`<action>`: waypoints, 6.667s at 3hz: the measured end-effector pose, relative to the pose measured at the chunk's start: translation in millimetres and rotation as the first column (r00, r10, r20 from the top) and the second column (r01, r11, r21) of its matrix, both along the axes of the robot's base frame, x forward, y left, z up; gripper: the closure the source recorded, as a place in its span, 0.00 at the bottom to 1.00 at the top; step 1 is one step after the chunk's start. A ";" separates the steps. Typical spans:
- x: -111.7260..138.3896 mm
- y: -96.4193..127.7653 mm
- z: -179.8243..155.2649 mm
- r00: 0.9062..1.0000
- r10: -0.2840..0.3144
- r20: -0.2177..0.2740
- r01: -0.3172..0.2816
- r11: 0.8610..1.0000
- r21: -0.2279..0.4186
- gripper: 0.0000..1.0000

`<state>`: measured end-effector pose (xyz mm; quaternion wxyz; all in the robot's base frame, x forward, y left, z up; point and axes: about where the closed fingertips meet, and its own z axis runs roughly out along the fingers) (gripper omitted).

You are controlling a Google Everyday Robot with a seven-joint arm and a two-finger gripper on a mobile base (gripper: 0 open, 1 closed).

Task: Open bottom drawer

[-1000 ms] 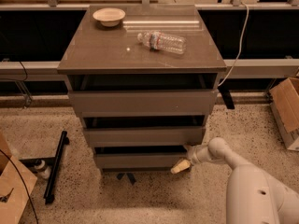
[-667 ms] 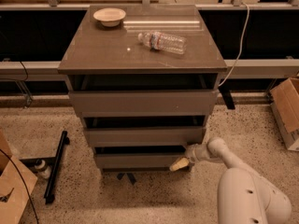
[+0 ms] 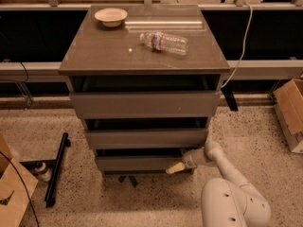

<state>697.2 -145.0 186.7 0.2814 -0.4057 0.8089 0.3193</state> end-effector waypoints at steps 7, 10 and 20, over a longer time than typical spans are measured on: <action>-8.3 3.0 9.1 0.999 0.020 -0.027 -0.021 0.999 -0.039 0.27; -22.3 -3.4 7.9 0.998 0.000 -0.059 -0.004 0.998 -0.057 0.00; -111.6 -29.0 -15.9 0.958 -0.040 -0.285 -0.025 0.975 -0.219 0.70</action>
Offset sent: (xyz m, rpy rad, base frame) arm -0.1346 -0.0010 -0.0404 -0.0569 0.3497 0.0576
